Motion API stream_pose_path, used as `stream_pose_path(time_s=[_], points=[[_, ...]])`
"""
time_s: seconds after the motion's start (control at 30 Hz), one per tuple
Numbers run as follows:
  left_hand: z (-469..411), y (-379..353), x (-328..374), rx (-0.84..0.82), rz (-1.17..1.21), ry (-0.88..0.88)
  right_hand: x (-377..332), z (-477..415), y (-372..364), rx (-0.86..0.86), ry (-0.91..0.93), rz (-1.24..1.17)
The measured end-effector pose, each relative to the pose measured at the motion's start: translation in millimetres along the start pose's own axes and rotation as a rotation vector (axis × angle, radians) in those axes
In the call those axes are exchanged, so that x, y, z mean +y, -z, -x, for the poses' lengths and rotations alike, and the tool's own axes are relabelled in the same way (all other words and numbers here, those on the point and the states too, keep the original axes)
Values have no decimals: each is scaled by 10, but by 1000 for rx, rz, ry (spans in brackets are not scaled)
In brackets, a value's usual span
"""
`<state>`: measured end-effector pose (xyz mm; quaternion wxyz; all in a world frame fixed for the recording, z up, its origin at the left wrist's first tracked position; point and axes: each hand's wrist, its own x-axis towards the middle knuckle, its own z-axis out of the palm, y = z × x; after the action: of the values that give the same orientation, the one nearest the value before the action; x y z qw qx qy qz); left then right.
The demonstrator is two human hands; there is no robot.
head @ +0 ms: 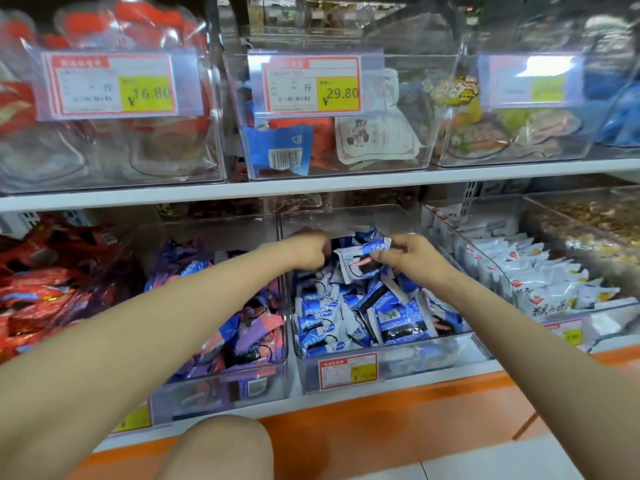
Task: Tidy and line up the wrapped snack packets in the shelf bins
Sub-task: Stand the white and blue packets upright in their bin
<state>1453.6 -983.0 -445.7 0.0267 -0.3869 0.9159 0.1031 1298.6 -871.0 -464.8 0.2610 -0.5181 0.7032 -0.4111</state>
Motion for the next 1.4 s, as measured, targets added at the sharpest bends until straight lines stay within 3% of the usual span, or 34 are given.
stream_pose_path(time_s=[0.07, 0.17, 0.23, 0.33, 0.53, 0.8, 0.93, 1.07, 1.27, 1.4], points=[[27, 81, -28, 205, 284, -11, 5, 57, 12, -15, -3, -66], [78, 144, 3, 95, 649, -167, -17, 89, -13, 0, 3, -168], [128, 120, 88, -33, 619, -215, -56, 73, -47, 63, 16, -239], [123, 86, 124, 25, 561, -216, -153, 56, -100, 133, 41, -337], [163, 109, -69, 79, 946, -149, -214, 74, -134, 22, -33, -375], [76, 209, -172, -51, 498, -125, -201, 44, -235, 42, 143, -205], [-90, 291, -284, 7, 310, -129, -81, -49, -95, 171, 206, 136], [-309, 300, -363, 42, 69, -46, 140, -16, 103, 121, 161, 421], [-552, 108, -289, -3, -201, 5, 256, -28, 174, 156, 157, 405], [-634, -21, -231, 84, -538, 27, 211, -128, 127, 138, 181, 405]])
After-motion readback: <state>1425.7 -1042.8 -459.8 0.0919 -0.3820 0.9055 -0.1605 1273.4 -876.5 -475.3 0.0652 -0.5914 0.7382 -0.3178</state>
